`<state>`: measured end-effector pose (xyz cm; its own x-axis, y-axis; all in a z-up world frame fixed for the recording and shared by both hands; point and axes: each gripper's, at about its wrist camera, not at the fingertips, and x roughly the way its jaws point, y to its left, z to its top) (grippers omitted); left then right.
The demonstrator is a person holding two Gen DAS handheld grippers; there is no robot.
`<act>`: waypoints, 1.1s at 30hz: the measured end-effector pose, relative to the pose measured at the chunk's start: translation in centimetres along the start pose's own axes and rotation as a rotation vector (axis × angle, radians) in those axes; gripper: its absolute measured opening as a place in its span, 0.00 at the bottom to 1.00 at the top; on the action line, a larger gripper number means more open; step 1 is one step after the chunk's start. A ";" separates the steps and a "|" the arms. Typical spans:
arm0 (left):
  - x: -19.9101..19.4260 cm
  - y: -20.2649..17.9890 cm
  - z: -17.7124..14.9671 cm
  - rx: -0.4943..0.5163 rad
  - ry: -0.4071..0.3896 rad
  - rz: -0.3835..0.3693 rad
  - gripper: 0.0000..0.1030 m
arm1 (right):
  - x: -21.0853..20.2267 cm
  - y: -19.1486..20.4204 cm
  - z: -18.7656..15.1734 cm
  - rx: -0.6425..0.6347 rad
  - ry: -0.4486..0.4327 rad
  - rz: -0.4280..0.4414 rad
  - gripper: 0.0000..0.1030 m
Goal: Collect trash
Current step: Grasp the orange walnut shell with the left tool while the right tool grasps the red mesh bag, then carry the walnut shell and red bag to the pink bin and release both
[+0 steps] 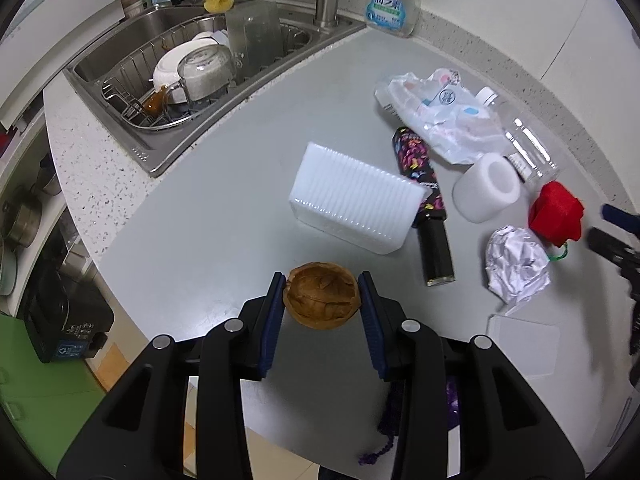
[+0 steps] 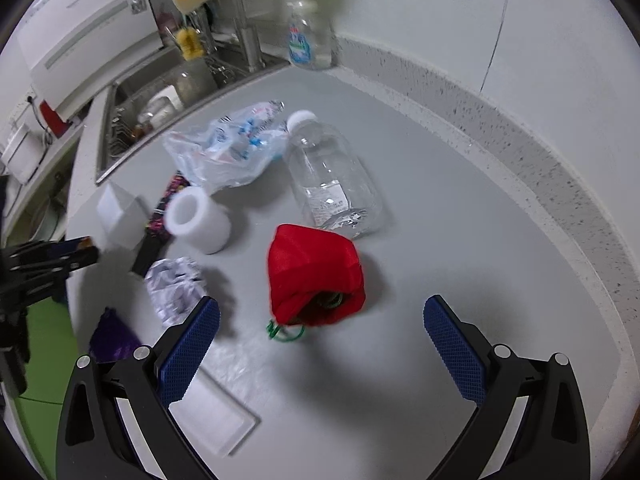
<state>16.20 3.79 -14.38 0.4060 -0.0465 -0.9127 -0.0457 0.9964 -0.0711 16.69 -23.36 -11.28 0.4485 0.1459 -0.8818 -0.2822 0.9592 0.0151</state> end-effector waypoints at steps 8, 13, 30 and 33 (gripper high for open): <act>-2.0 0.2 -0.6 -0.014 -0.030 -0.008 0.36 | 2.7 0.0 0.6 -0.023 0.051 0.031 0.47; -3.0 0.4 -1.0 -0.024 -0.048 -0.011 0.36 | 2.2 -0.1 0.4 -0.017 0.015 0.053 0.12; -9.3 3.4 -5.2 -0.075 -0.132 0.013 0.36 | -7.9 5.9 -0.5 -0.134 -0.130 0.155 0.07; -10.3 5.2 -7.4 -0.104 -0.137 0.035 0.36 | -8.3 9.8 -1.0 -0.190 -0.134 0.204 0.07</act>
<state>5.05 8.90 -8.28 0.5225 0.0048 -0.8526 -0.1531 0.9843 -0.0882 9.41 -15.40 -4.27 0.4707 0.3740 -0.7991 -0.5262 0.8460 0.0861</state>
